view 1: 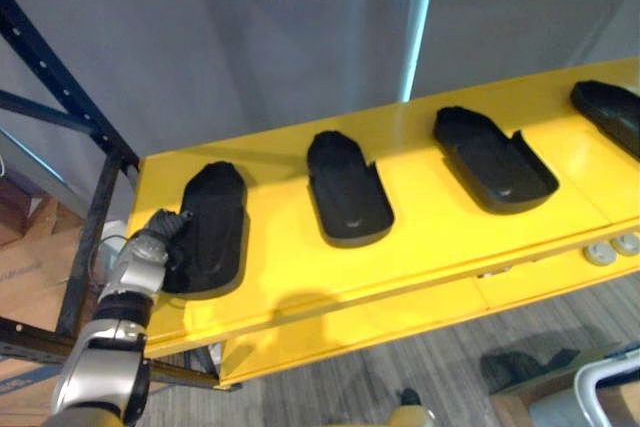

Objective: Walk over and take plastic housings, then place them on the shelf

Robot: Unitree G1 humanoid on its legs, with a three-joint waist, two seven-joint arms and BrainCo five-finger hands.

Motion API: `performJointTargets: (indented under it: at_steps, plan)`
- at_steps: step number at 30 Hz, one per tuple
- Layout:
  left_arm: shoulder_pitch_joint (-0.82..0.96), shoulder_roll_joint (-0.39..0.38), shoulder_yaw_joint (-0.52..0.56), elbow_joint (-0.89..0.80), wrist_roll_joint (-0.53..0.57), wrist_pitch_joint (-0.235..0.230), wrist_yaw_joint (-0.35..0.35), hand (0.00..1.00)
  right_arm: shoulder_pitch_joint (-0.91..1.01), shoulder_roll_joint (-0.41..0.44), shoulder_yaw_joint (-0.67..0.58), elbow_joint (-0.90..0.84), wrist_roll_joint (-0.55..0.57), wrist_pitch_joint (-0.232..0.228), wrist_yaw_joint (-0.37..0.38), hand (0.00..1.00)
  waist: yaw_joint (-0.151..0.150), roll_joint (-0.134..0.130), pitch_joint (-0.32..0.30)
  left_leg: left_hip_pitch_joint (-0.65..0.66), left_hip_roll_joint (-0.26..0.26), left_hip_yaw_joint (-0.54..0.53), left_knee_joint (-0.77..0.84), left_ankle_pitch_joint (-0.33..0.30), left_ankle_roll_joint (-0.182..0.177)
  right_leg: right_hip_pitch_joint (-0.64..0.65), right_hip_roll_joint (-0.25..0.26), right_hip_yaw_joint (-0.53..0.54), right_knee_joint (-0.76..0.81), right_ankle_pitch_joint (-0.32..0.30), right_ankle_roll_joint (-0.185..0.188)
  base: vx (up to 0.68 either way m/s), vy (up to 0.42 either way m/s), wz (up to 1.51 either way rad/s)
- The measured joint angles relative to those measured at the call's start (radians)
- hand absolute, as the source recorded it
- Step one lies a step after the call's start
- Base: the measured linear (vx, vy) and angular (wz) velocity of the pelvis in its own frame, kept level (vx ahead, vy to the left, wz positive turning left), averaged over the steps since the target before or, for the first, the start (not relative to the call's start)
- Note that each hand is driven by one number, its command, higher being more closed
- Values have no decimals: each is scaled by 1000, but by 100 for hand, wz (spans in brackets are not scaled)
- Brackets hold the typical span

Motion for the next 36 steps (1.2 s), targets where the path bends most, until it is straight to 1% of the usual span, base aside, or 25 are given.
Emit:
performJointTargets:
  at_steps: [4,7,10,13,17,18,24,29,33,34,36]
  plan:
    - [0,0,0,0,-7,4,4,100,0,0,0,0,0,-1,0,0,-1,0,0,-1,0,-1,0,0,0,0,0,-1,0,0,0,0,0,0]
    - [0,-1,0,0,-11,27,25,100,0,0,0,0,0,-1,0,0,-2,0,0,-2,0,-2,0,0,0,0,0,-3,0,0,0,0,0,0]
    - [0,-22,2,4,-43,49,80,100,0,0,0,0,0,-1,0,0,-2,0,0,-3,0,-5,0,0,0,2,0,-7,0,0,0,-1,-2,1]
    - [0,-35,10,9,-50,53,122,100,-1,0,1,0,0,-1,-1,0,-5,-1,0,0,0,-7,0,0,0,7,0,-8,-2,0,0,0,0,0]
    - [0,-53,23,14,-52,68,157,100,-1,0,1,2,0,0,-2,0,-9,-2,-1,1,0,-7,0,0,0,8,0,-8,-2,0,0,0,0,0]
    - [0,-65,44,16,-62,68,165,100,-1,0,1,3,0,0,-3,0,-13,-3,-2,2,0,-7,0,0,0,9,0,-8,-2,0,0,0,0,0]
    - [-8,-69,60,43,-68,66,177,100,-1,1,2,5,0,0,-2,0,-27,-6,-4,3,0,-5,0,0,0,11,0,-9,-6,1,0,0,0,0]
    - [-13,-69,60,49,-66,66,176,100,-1,1,2,9,-1,0,-1,0,-27,-6,-5,3,0,-4,0,0,0,12,0,-8,-9,5,-1,0,0,0]
    - [-20,-68,60,55,-65,66,171,100,-1,1,2,10,-1,0,-1,0,-27,-12,-8,3,0,-1,1,0,0,15,1,-7,-22,14,-6,0,0,0]
    - [-20,-67,60,55,-64,66,167,0,-1,1,2,10,-1,0,-1,0,-27,-13,-8,3,0,0,1,0,0,15,1,-6,-25,15,-6,0,0,0]
    - [-21,-67,60,55,-64,66,165,0,-1,1,2,10,-1,0,-1,0,-27,-14,-9,3,0,0,1,0,0,15,1,-6,-25,16,-6,0,0,0]
